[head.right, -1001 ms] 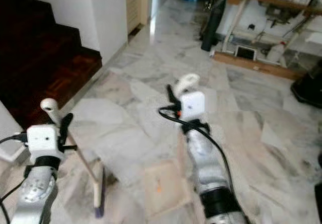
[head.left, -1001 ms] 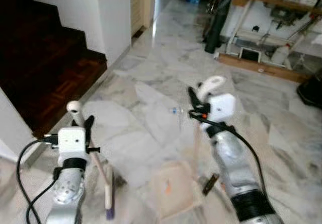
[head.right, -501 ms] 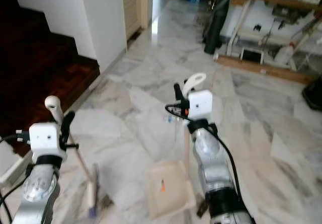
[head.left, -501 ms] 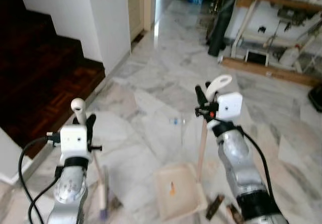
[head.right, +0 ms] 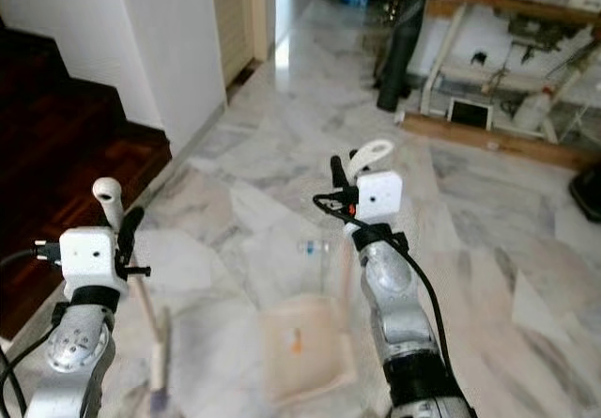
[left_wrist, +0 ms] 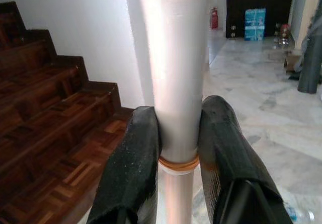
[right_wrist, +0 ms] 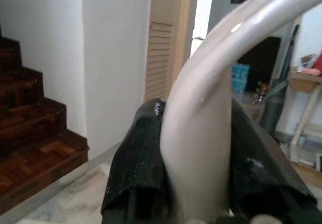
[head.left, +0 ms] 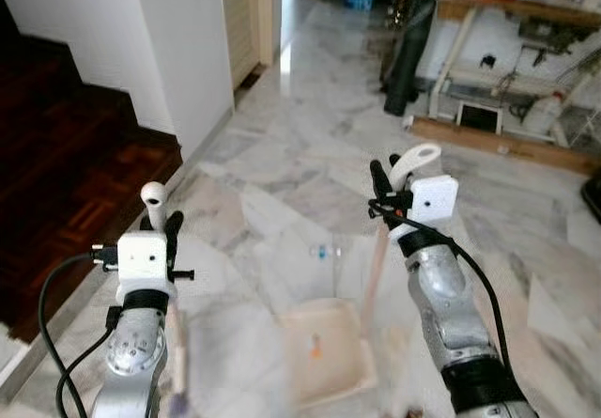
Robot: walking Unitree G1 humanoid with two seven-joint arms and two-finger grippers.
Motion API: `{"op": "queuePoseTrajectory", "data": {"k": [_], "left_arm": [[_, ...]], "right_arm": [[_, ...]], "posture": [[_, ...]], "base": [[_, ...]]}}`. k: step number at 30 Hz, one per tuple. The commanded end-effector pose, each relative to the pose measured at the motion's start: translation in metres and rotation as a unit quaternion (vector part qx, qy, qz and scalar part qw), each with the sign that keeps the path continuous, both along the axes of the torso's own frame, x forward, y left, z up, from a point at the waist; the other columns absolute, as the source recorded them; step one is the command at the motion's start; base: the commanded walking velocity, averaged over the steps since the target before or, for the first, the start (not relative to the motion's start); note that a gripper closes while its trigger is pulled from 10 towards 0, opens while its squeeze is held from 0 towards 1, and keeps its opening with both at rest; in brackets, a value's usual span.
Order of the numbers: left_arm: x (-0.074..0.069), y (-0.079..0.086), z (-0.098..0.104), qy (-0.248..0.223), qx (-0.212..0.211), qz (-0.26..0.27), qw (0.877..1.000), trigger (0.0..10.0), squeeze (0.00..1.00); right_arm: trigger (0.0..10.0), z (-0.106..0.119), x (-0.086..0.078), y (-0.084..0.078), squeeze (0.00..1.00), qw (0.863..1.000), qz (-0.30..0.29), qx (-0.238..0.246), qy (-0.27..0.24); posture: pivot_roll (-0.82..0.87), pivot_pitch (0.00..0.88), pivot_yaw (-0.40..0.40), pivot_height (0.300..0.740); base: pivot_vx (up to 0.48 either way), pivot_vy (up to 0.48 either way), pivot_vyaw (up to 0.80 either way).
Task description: Sweep floor
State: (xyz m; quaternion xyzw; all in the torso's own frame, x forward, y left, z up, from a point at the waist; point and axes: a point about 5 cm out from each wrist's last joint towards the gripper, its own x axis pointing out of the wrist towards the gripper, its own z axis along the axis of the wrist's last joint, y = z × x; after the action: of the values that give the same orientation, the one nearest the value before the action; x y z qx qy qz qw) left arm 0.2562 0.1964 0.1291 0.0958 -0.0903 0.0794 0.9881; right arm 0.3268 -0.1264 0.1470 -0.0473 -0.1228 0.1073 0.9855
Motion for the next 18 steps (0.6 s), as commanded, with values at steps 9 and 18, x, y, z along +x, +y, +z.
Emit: {"op": "queuePoseTrajectory", "data": {"k": [9,18], "left_arm": [[0.0013,-0.0026,0.0083,-0.020,0.011,-0.011,1.000,10.0,0.00],[0.0005,-0.0036,0.0084,-0.019,0.018,-0.018,0.999,10.0,0.00]], "right_arm": [[10.0,0.0131,-0.0003,0.0077,0.00,0.999,0.013,0.015,-0.031],[10.0,0.0146,-0.0010,0.0133,0.00,0.999,0.022,0.025,-0.035]], "posture": [[0.03,0.012,-0.029,0.740],[0.03,0.002,-0.025,0.740]], "base": [[0.480,0.000,0.00],[0.480,0.000,0.00]]}}
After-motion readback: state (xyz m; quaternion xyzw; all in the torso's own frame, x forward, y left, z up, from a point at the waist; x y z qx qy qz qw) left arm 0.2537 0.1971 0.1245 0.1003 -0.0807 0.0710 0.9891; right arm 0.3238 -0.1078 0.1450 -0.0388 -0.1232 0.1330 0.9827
